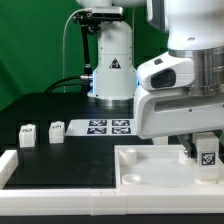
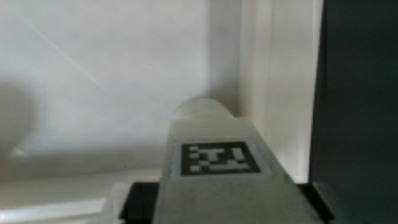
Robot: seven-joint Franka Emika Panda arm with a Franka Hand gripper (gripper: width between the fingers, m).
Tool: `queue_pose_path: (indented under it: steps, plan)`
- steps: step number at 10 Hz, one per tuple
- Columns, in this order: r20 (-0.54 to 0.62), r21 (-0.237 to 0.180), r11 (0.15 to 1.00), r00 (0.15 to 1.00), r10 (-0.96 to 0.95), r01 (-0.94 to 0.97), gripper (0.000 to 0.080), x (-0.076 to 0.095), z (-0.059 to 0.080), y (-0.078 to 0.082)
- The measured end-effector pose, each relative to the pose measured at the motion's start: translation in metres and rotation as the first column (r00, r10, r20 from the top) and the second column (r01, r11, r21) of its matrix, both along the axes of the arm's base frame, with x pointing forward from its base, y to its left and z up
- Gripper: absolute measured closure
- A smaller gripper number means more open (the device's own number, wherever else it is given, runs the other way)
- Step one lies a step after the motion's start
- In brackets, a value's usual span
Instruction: Assemble one leg
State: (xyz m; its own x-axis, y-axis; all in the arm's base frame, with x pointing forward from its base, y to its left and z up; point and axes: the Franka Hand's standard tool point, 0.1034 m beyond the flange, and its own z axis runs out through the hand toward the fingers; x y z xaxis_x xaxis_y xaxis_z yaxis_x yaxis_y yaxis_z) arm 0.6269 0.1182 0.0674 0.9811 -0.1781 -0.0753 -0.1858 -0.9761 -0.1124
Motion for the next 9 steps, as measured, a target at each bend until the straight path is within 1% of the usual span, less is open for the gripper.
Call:
queue_pose_path:
  steps: [1, 2, 3, 5, 6, 7, 8, 9]
  plan:
    - [-0.018, -0.014, 0.988, 0.988, -0.156, 0.156, 0.0509, -0.0001, -0.0002, 0.0005]
    - [-0.035, -0.028, 0.952, 0.951, -0.307, 0.306, 0.0509, -0.0005, -0.0005, 0.0008]
    - [-0.050, -0.043, 0.897, 0.895, -0.442, 0.441, 0.0509, -0.0008, -0.0007, 0.0010]
    - [-0.064, -0.079, 0.738, 0.735, -0.675, 0.670, 0.0509, -0.0014, -0.0012, 0.0035]
    - [-0.066, -0.092, 0.668, 0.665, -0.744, 0.738, 0.0509, -0.0015, -0.0015, 0.0038]
    - [-0.071, -0.095, 0.624, 0.620, -0.781, 0.776, 0.0509, -0.0013, -0.0016, 0.0036]
    - [-0.072, -0.098, 0.607, 0.602, -0.795, 0.789, 0.0509, -0.0013, -0.0016, 0.0039]
    - [-0.072, -0.095, 0.623, 0.619, -0.782, 0.776, 0.0462, -0.0013, -0.0016, 0.0040]
